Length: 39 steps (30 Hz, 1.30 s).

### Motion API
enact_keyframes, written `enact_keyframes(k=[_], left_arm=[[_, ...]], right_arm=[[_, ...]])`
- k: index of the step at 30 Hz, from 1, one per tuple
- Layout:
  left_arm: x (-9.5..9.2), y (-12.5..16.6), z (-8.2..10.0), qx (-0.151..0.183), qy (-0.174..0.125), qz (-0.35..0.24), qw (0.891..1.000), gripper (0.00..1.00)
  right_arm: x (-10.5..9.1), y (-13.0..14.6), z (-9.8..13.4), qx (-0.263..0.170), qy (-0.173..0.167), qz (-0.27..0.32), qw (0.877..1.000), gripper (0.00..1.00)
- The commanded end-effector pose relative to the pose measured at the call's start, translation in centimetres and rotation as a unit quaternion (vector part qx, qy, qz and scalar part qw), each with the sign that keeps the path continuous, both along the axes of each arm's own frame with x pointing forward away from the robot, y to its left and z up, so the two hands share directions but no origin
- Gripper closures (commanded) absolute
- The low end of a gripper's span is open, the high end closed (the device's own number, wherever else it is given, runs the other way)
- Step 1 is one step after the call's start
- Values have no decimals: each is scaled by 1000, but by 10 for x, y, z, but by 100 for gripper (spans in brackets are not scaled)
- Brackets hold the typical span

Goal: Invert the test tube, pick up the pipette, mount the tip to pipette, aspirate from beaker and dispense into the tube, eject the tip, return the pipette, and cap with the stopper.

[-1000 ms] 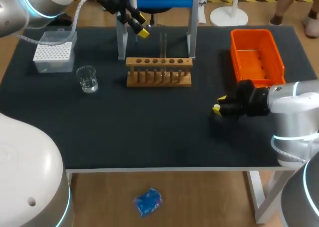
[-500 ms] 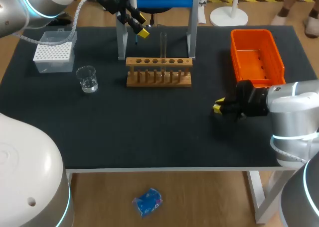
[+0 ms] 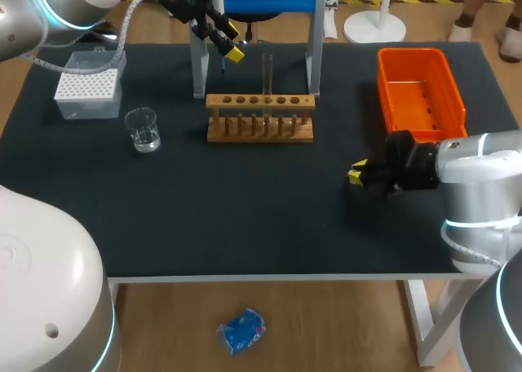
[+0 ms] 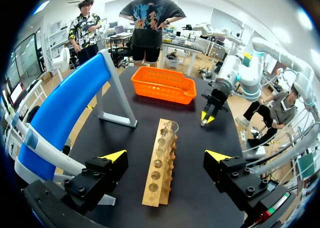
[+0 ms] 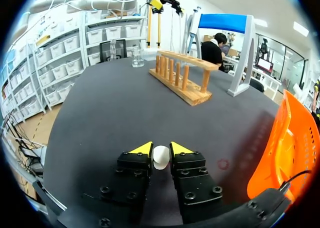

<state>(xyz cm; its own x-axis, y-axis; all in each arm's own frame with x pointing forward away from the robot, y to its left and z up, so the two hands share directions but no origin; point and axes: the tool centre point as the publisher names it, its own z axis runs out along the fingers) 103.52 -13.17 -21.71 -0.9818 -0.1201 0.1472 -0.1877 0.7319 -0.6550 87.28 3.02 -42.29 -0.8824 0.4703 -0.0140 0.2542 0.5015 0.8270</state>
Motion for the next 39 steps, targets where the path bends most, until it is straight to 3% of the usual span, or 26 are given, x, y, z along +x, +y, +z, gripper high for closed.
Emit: enact_keyframes(k=[1, 6, 11, 17, 20, 24, 30, 39], left_arm=[[1, 1, 2, 2, 2, -1, 1000, 0], [1, 1, 2, 2, 2, -1, 1000, 0], [1, 1, 2, 2, 2, -1, 1000, 0], [1, 1, 2, 2, 2, -1, 1000, 0], [1, 1, 2, 2, 2, -1, 1000, 0], [1, 1, 2, 2, 2, -1, 1000, 0], [1, 1, 2, 2, 2, -1, 1000, 0], [1, 1, 2, 2, 2, -1, 1000, 0]], right_arm=[[-5, -2, 19, 5, -15, 3, 1000, 100], [-4, -5, 51, 2, -29, 36, 999, 100], [-8, -13, 90, 7, -29, 112, 993, 100], [-2, -29, 126, 14, -24, 214, 976, 100], [1, -32, 139, 31, -18, 239, 970, 100], [8, -29, 153, 48, -13, 258, 965, 100], [21, -12, 172, 29, -26, 268, 963, 100], [45, 29, 208, 35, -58, 220, 973, 100]])
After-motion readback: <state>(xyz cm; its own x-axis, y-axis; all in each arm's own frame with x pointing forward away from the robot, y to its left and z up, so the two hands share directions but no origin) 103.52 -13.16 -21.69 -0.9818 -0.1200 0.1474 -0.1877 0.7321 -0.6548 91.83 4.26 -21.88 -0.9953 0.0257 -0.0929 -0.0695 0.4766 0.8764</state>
